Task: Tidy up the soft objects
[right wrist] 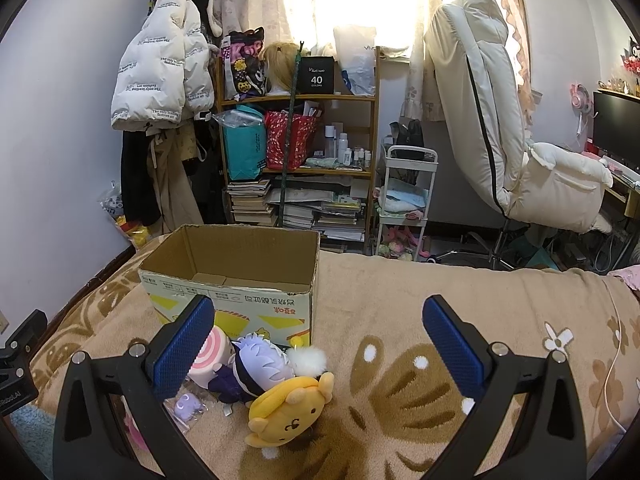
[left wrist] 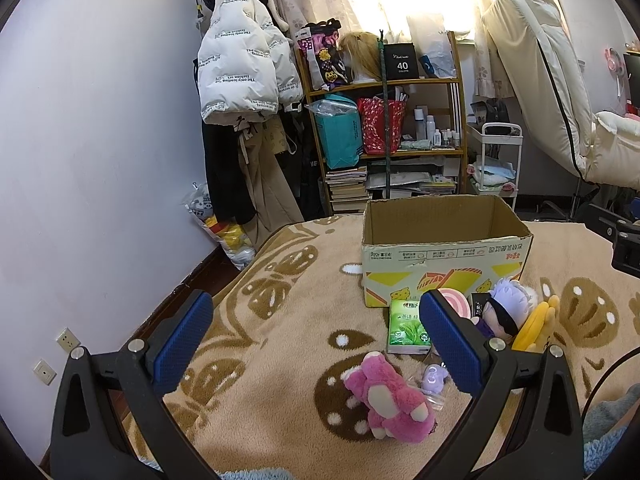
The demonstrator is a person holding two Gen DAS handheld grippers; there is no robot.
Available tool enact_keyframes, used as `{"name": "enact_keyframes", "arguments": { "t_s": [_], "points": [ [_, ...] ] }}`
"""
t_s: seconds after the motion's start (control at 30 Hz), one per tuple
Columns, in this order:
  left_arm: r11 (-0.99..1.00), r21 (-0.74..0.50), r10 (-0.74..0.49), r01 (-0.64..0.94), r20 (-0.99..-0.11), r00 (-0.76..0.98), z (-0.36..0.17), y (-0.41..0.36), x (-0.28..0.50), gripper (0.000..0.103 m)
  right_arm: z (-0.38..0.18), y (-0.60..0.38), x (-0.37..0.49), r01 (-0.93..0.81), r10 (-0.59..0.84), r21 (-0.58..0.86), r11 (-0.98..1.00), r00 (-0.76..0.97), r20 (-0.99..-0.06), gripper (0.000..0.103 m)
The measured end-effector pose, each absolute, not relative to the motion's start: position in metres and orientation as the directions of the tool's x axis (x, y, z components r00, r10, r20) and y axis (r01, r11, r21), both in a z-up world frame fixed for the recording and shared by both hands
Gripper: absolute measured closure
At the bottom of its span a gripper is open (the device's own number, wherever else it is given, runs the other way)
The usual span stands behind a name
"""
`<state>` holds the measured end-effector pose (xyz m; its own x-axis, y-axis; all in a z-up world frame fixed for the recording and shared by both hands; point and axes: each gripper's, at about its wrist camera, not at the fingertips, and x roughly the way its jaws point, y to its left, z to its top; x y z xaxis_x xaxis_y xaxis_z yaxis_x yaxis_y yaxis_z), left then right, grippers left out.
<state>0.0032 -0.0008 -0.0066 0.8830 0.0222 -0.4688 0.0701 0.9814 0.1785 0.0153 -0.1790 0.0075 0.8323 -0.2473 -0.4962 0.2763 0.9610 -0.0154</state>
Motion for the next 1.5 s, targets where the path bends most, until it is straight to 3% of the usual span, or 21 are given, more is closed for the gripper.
{"name": "enact_keyframes", "arguments": {
  "t_s": [1.23, 1.5],
  "points": [
    [0.975, 0.205, 0.028, 0.086, -0.498, 0.866, -0.015, -0.009, 0.009, 0.002, 0.0, -0.18, 0.016, 0.282, -0.247, -0.007, 0.959, 0.826, -0.507, 0.0],
    [0.972, 0.213, 0.028, 0.096, -0.516, 0.856, -0.016, -0.013, 0.012, 0.002, -0.014, -0.179, 0.022, 0.299, -0.251, -0.003, 0.954, 0.797, -0.55, 0.0]
  ]
}}
